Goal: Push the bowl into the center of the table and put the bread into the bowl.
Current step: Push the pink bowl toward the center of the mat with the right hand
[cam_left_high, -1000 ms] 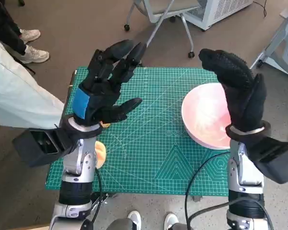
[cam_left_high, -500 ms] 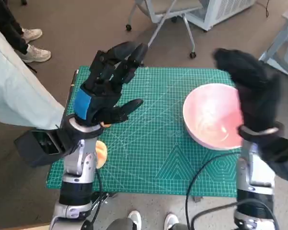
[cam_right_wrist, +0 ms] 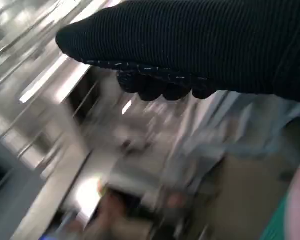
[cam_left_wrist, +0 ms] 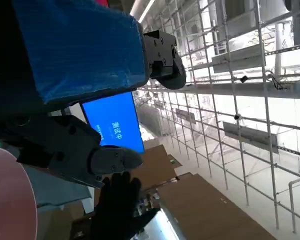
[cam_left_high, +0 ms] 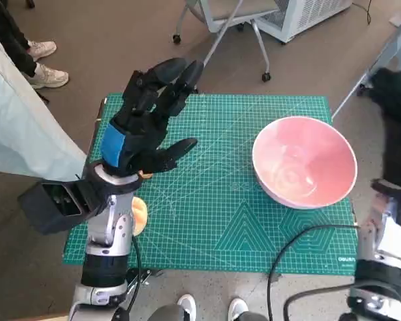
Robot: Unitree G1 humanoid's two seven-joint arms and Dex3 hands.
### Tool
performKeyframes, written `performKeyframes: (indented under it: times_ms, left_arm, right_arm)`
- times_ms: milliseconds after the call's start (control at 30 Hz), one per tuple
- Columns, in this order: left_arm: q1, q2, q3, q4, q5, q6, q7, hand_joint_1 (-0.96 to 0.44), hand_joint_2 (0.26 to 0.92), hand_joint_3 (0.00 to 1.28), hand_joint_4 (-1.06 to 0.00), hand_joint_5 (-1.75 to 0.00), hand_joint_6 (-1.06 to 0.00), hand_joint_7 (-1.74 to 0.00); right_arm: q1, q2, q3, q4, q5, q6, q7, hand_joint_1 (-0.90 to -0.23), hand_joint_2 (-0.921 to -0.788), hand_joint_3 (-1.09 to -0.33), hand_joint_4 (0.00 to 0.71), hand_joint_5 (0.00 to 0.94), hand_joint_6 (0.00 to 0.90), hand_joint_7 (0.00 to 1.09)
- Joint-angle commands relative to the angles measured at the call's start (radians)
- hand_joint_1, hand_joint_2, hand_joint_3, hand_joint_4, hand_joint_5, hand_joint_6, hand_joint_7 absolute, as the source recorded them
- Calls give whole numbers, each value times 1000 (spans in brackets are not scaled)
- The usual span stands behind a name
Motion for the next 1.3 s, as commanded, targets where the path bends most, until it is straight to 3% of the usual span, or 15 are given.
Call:
performKeyframes:
  times_ms: [33, 300, 500, 767, 967, 1300]
  left_arm:
    - [11, -3, 5, 10, 10, -22, 10, -184, 814, 431, -214, -6, 1, -702]
    - [8, -4, 2, 23, 21, -39, 20, -192, 816, 427, -221, -10, 1, -708]
    - [5, 1, 2, 30, 25, -48, 21, -191, 816, 425, -222, -10, 1, -711]
    - [6, 10, 7, 35, 20, -54, 16, -196, 819, 424, -224, -11, 1, -713]
    - [9, 17, 9, 32, 20, -55, 14, -198, 822, 421, -225, -12, 1, -713]
    - [19, 32, 18, 20, 16, -45, 12, -204, 830, 406, -228, -13, 1, -705]
  right_arm:
    - [-35, -25, -26, 167, -1, 14, -42, -664, -921, -826, 167, 0, 62, 416]
    - [-77, -39, -57, 361, 25, 53, -36, -619, -921, -846, 119, 0, 71, 345]
    - [-90, -34, -68, 455, 24, 110, -37, -583, -921, -878, 89, 0, 87, 272]
    - [-97, -10, -62, 514, 15, 203, -59, -587, -921, -903, 90, 3, 104, 229]
    - [-105, 30, -54, 526, 7, 244, -86, -602, -921, -883, 112, 11, 117, 217]
    - [-135, 107, -83, 530, 48, 302, -53, -598, -921, -885, 127, 11, 138, 210]
